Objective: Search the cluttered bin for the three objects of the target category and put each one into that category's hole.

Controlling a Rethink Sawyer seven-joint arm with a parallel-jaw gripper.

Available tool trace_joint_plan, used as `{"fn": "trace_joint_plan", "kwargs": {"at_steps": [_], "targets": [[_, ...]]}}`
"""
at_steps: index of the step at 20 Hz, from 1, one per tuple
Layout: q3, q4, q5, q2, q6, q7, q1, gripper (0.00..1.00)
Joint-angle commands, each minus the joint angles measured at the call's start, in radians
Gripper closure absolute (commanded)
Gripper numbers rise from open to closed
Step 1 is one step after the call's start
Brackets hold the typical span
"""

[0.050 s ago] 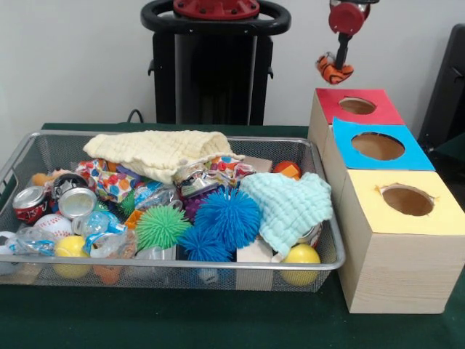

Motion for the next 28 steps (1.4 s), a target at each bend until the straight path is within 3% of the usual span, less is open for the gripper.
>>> {"fn": "trace_joint_plan", "kwargs": {"at_steps": [1, 8, 12, 20, 28], "targets": [[-0.028, -0.005, 0.053, -0.036, 0.114, 0.285, 0.029, 1.00], [-0.049, -0.041, 0.024, 0.079, -0.006, 0.304, 0.037, 1.00], [-0.055, -0.094, 0.051, 0.156, -0.043, 0.335, 0.064, 1.00], [-0.066, -0.200, 0.099, 0.169, 0.071, 0.339, 0.093, 1.00], [-0.080, -0.320, 0.100, 0.191, 0.191, 0.323, 0.106, 1.00]]}}
